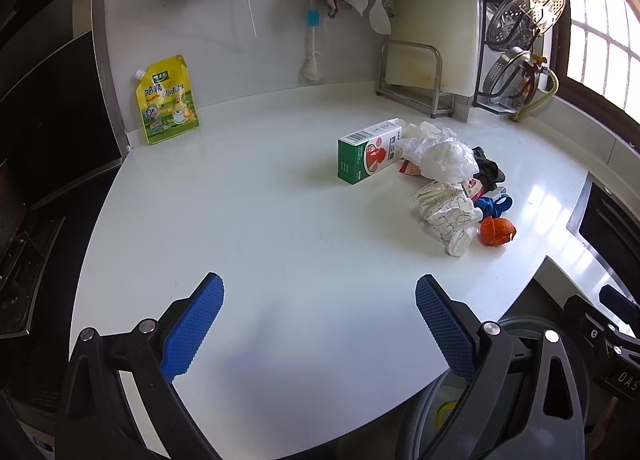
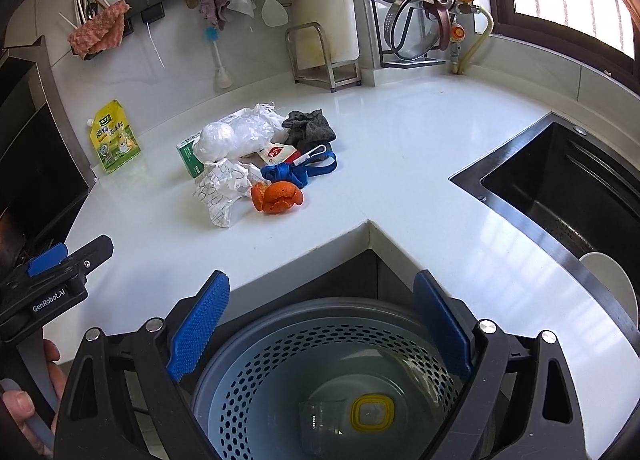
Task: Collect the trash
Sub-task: 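Reach the right tool to the orange peel and grasp it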
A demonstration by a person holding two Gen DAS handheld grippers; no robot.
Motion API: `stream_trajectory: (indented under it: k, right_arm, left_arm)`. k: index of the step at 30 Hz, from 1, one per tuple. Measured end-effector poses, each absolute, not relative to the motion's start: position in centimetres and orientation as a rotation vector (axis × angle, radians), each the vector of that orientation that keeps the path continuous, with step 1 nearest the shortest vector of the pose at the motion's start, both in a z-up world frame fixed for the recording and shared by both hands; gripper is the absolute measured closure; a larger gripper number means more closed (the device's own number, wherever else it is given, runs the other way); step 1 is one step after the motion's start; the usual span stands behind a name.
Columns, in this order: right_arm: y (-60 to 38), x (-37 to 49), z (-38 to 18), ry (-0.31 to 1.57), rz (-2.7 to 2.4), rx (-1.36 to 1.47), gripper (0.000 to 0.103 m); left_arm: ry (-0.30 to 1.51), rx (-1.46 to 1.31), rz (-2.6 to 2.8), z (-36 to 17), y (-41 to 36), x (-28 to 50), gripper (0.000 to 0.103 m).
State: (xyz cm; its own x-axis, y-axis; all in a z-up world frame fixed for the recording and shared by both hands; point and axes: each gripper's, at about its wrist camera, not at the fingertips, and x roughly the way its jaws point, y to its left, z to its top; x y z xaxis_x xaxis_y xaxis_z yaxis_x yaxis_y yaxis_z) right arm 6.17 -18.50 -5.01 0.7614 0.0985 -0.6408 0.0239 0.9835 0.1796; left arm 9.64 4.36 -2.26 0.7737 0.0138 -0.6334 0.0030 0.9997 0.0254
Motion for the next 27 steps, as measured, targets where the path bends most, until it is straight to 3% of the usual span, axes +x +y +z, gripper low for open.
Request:
stream_trajectory:
  k: [27]
  right_arm:
    - [-16.9,11.0,-5.2,0.668,0.075,0.144,0.014]
  left_arm:
    - [0.724,-0.014,0.021,-3.7,5.4,14.0,0.007]
